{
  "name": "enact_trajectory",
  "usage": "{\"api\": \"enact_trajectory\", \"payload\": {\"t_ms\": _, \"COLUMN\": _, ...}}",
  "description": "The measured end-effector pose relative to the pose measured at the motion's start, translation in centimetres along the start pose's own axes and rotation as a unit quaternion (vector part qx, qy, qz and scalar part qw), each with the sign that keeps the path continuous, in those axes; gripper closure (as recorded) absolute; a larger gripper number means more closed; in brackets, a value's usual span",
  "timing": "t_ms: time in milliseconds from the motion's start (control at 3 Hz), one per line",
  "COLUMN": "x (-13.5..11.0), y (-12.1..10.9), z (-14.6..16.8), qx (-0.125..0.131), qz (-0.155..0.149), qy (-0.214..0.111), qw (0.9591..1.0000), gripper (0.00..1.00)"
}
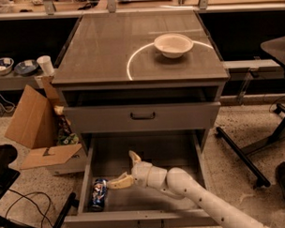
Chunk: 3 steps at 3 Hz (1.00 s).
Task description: Place pepsi can into middle drawer
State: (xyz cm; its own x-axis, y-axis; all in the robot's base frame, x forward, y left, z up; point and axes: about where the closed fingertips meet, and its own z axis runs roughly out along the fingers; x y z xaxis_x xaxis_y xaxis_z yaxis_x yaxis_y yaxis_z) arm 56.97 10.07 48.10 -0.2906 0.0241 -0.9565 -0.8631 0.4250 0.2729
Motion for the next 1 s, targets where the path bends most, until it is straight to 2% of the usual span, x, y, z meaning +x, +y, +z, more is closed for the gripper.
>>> {"api": "enact_trajectory", "payload": {"t_ms": 333, "x": -1.3, "y": 1.4, "z": -1.8, "qx": -0.014, "qz": 0.0, "qy": 0.026, "qw": 0.9996, "gripper": 0.0}}
{"api": "enact_trajectory", "payload": {"t_ms": 667, "x": -1.2, "y": 7.3, "z": -7.1, "qx": -0.059, "qz": 0.054, "qy": 0.138, "qw": 0.9872, "gripper": 0.0}}
{"api": "enact_trajectory", "payload": {"t_ms": 1000, "x": -3.7, "y": 10.1, "z": -10.9, "qx": -0.068, "qz": 0.069, "qy": 0.209, "qw": 0.973, "gripper": 0.0}}
